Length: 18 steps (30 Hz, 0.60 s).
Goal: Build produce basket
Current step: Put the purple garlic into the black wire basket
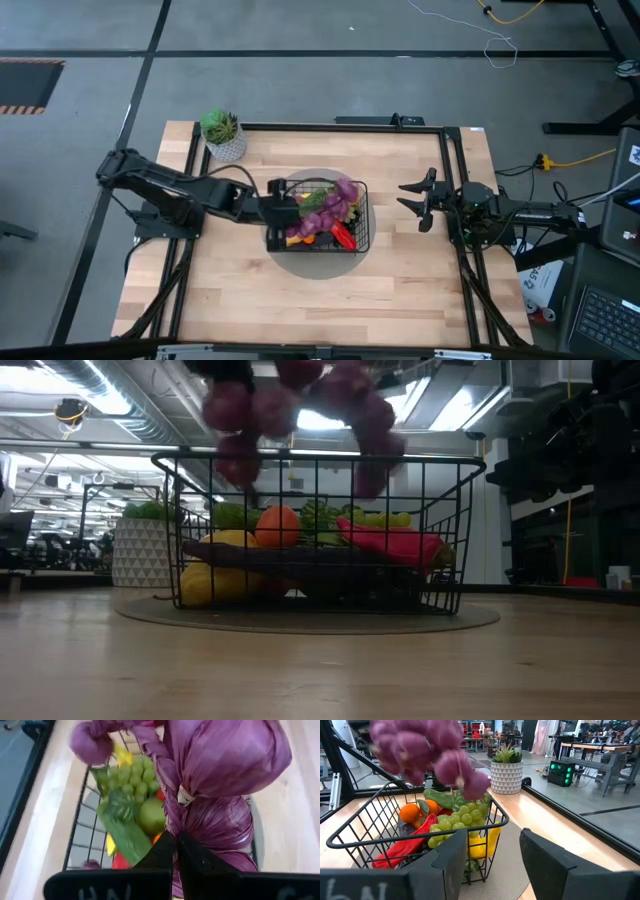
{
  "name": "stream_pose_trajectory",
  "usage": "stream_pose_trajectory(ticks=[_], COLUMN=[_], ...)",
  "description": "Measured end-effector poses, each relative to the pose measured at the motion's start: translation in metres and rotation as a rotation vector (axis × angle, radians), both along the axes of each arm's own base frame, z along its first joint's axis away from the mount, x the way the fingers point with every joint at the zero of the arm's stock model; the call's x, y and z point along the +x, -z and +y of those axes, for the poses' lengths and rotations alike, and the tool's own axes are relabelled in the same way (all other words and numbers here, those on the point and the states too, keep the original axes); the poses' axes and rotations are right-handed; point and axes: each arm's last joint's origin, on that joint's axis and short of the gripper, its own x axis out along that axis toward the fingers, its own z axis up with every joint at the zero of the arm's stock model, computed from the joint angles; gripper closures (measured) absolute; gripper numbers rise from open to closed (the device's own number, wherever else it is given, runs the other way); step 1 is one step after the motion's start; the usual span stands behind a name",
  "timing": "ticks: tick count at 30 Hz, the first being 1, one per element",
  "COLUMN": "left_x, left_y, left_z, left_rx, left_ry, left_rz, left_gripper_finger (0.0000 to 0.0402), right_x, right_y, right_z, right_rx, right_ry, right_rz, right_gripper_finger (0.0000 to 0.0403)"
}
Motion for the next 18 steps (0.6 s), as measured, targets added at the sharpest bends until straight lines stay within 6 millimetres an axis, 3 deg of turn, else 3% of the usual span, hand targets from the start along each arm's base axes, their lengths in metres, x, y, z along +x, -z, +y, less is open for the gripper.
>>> stream_pose_trajectory(ticks=[18], left_x=[0.028], left_y=[0.049], left_z=[-0.006], left_rx=[0.105], left_ry=[0.047], left_rz=[0.202], left_gripper_finger=[0.0374], right_x=[0.0], right_y=[0.0], right_z=[0.0], right_rx=[0.0], right_ry=[0.0], right_rz=[0.001], right_gripper_finger=[0.0219])
